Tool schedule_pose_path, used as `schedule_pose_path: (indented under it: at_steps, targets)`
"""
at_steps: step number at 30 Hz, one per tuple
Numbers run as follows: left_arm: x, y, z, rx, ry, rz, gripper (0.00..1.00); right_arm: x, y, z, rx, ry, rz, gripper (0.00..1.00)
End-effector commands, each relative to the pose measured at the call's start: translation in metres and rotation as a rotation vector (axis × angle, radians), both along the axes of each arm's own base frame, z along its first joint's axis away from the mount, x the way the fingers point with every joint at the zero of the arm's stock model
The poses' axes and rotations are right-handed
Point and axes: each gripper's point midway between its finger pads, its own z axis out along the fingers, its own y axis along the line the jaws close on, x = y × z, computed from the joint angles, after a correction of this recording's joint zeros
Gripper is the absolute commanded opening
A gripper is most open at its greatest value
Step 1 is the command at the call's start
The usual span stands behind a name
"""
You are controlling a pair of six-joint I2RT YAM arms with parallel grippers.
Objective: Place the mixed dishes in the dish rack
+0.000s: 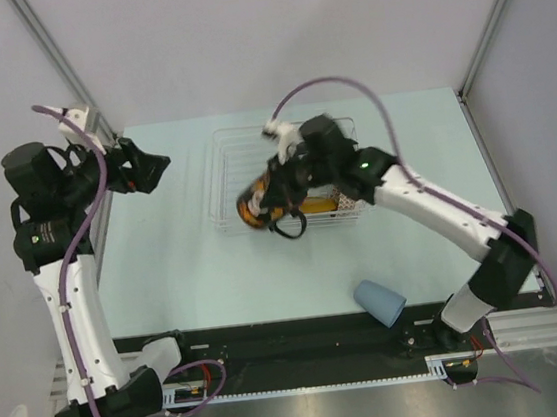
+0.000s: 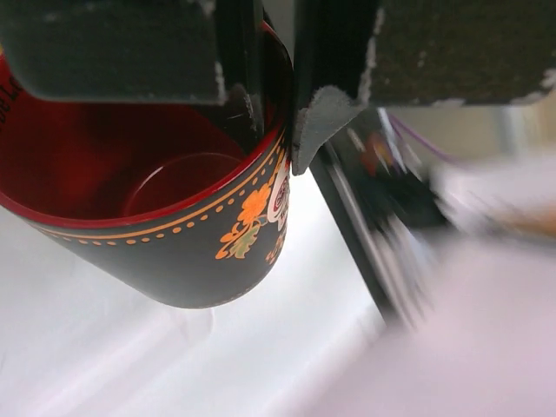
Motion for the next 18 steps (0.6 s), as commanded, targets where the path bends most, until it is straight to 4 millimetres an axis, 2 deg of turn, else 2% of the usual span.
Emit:
schedule_pose_path:
  at_steps: [1,3,4,5,6,7,8,10,11,14,17,18]
  targets:
    - [-0.026,-0.031,0.038,-0.215,-0.011,-0.168,1.0,-0.018,-0.022,0.246,0.752,-0.264,0.076,0.0]
    - [-0.032,-0.04,0.032,-0.295,0.028,-0.214,1.0,-0.016,-0.035,0.272,0.868,-0.301,0.089,0.0]
    - [-0.032,-0.043,0.04,-0.3,-0.019,-0.248,1.0,-0.019,-0.04,0.281,0.922,-0.234,0.086,0.0]
    - [-0.044,-0.053,0.032,-0.376,0.035,-0.299,1.0,-0.012,-0.045,0.286,0.958,-0.223,0.063,0.0]
    - [-0.048,-0.057,0.032,-0.404,0.039,-0.326,1.0,-0.013,-0.051,0.294,1.029,-0.238,0.077,0.0]
    - [-0.051,-0.061,0.042,-0.396,-0.031,-0.377,1.0,-0.013,-0.055,0.3,1.082,-0.167,0.077,0.0]
    - [-0.059,-0.067,0.031,-0.488,0.049,-0.403,1.0,-0.006,-0.055,0.3,1.123,-0.131,0.064,0.0]
    - [-0.064,-0.079,0.034,-0.491,0.013,-0.465,1.0,-0.009,-0.061,0.315,1.24,-0.148,0.11,0.0]
    - [-0.064,-0.083,0.03,-0.496,0.024,-0.474,1.0,-0.006,-0.064,0.32,1.298,-0.076,0.107,0.0]
    - [-0.065,-0.103,0.027,-0.504,0.031,-0.509,1.0,0.006,-0.06,0.317,1.383,-0.023,0.115,0.0]
    - [-0.064,-0.117,0.036,-0.522,0.018,-0.537,1.0,0.012,-0.052,0.312,1.393,-0.011,0.101,0.0]
    - [-0.065,-0.127,0.037,-0.533,0.027,-0.559,1.0,0.013,-0.05,0.31,1.399,-0.002,0.101,0.0]
